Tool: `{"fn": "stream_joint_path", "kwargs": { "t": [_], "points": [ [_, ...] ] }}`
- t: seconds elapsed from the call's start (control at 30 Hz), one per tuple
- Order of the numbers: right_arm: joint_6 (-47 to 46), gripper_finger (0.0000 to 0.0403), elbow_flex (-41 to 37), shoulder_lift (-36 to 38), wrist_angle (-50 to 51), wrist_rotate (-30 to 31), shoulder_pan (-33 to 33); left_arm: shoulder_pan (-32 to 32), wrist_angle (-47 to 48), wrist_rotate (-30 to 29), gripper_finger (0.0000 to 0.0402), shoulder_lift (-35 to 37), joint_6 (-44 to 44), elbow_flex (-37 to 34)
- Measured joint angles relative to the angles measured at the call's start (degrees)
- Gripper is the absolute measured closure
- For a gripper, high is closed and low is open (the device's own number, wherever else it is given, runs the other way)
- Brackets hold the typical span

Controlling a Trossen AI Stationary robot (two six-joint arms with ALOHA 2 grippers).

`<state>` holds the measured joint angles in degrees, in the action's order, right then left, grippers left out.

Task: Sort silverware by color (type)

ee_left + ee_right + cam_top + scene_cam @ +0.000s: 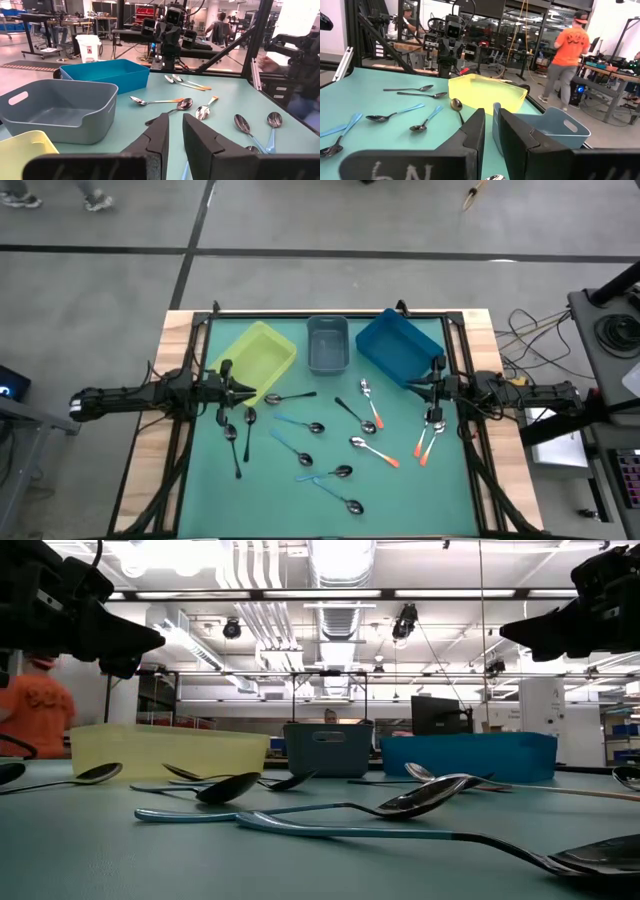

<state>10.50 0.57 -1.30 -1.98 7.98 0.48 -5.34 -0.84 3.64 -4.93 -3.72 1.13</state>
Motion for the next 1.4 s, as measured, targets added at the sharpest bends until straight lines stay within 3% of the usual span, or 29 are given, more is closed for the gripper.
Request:
{"fn": "stream_joint_path", "kwargs": {
  "t": [1.1, 1.17, 1.3, 1.4],
  "points": [
    [-0.2, 0.0359, 0.0, 0.0, 0.0, 0.0, 0.0, 0.0, 0.0, 0.0, 0.0364, 0.0, 0.0, 0.0],
    [-6.5, 0.0359, 0.0, 0.0, 0.0, -0.4, 0.0, 0.0, 0.0, 0.0, 0.0364, 0.0, 0.0, 0.0],
    [-32.6, 0.0359, 0.0, -0.1, -0.9, -1.8, 0.0, 0.0, 0.0, 0.0, 0.0364, 0.0, 2.1, 0.0],
    [-38.3, 0.0359, 0.0, -0.1, -0.6, -4.5, 0.6, 0.0, 0.0, 0.0, 0.0364, 0.0, 7.1, 0.0]
  ]
}}
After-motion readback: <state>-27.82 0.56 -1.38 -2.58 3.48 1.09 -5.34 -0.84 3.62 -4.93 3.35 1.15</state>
